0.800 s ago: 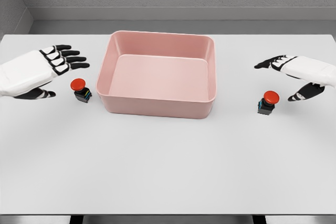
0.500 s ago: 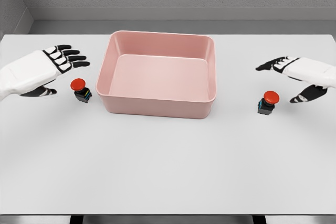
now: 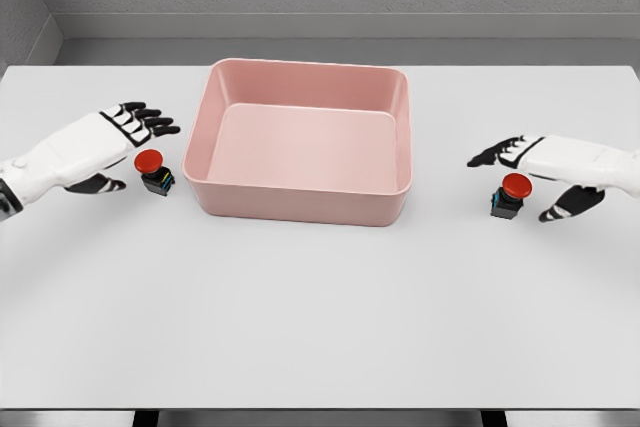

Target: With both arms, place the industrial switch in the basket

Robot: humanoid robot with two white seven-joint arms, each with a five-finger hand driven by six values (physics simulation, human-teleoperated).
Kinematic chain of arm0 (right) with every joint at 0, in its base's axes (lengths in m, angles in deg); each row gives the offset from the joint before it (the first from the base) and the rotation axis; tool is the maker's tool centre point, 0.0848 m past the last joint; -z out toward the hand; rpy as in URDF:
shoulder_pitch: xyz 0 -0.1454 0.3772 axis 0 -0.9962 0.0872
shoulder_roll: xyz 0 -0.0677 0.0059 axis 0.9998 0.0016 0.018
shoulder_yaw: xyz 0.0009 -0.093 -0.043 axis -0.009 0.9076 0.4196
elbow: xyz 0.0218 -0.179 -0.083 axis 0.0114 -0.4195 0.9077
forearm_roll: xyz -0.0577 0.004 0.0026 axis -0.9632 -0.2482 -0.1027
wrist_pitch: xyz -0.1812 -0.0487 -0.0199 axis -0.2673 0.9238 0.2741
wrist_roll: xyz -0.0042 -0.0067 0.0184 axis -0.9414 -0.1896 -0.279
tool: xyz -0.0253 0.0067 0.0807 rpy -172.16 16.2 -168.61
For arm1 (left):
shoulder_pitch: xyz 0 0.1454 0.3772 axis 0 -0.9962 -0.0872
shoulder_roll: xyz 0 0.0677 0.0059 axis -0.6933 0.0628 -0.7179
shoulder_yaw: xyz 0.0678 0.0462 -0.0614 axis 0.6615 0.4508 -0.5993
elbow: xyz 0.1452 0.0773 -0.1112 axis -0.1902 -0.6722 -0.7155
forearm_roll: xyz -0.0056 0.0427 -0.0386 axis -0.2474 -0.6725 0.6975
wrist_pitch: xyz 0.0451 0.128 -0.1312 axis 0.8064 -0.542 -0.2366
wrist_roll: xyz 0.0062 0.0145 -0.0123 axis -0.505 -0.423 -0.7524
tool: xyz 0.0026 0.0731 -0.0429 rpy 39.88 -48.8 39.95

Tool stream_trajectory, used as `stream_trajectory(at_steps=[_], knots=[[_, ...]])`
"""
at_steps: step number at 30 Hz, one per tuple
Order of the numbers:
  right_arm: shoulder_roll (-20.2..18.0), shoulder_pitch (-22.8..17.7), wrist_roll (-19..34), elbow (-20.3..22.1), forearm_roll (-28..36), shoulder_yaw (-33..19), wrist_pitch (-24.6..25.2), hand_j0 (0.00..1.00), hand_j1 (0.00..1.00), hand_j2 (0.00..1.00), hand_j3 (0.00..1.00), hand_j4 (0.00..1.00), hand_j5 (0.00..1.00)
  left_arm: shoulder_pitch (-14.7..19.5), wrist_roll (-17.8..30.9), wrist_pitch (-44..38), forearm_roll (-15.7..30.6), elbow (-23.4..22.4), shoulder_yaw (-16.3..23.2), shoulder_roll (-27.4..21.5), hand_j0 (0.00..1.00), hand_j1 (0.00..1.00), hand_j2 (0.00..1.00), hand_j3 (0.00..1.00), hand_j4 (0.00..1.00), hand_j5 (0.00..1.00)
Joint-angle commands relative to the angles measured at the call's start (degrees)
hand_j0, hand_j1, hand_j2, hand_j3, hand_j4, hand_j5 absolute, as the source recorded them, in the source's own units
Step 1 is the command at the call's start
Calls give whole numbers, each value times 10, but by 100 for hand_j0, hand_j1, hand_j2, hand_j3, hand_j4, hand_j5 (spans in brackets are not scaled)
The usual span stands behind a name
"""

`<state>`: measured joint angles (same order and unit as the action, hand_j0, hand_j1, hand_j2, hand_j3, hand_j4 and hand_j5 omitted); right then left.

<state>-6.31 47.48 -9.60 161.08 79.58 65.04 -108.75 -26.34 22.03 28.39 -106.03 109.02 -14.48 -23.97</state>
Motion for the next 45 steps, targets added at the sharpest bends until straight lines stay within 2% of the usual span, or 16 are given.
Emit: stream_trajectory(at_steps=[1,5,12,13,18,25,27,29,35,39,42,45], knots=[[6,1,28,0,3,-1,16,100,100,100,100,100,100,0,0,0,-6,-3,0,5,100,100,100,100,100,100],[9,3,44,-4,4,-1,25,100,100,100,100,100,100,3,0,0,-6,-13,0,8,100,100,100,100,100,100],[36,6,43,-18,4,-6,48,100,100,100,100,100,100,18,0,0,-6,-57,0,25,100,100,100,100,100,100],[45,6,43,-33,4,-5,48,100,100,100,100,100,100,22,0,0,-7,-58,1,25,100,100,100,100,100,100],[45,6,43,-45,4,-5,48,100,100,100,100,100,100,23,0,0,-17,-61,10,45,100,100,100,100,100,100],[65,4,44,-49,3,-5,48,96,96,96,96,96,96,23,0,0,-17,-63,14,47,100,100,100,100,100,100],[65,4,44,-49,2,-4,47,91,91,91,91,91,91,23,0,0,-17,-63,14,46,94,94,94,94,94,94],[65,4,44,-49,0,-4,46,86,86,86,86,86,86,23,0,0,-17,-63,14,45,94,94,94,94,94,94],[63,4,44,-63,0,-4,41,86,86,86,86,86,86,22,-1,0,-16,-63,13,44,94,94,94,94,94,94],[62,3,45,-66,0,-4,40,84,84,84,84,84,84,22,-1,0,-16,-63,13,43,86,86,86,86,86,86],[62,3,49,-66,0,-4,40,81,81,81,81,81,81,20,-1,0,-16,-63,14,41,86,86,86,86,86,86],[61,1,49,-66,0,-4,39,77,77,77,77,77,77,19,-2,0,-16,-63,14,41,81,81,81,81,81,81]])
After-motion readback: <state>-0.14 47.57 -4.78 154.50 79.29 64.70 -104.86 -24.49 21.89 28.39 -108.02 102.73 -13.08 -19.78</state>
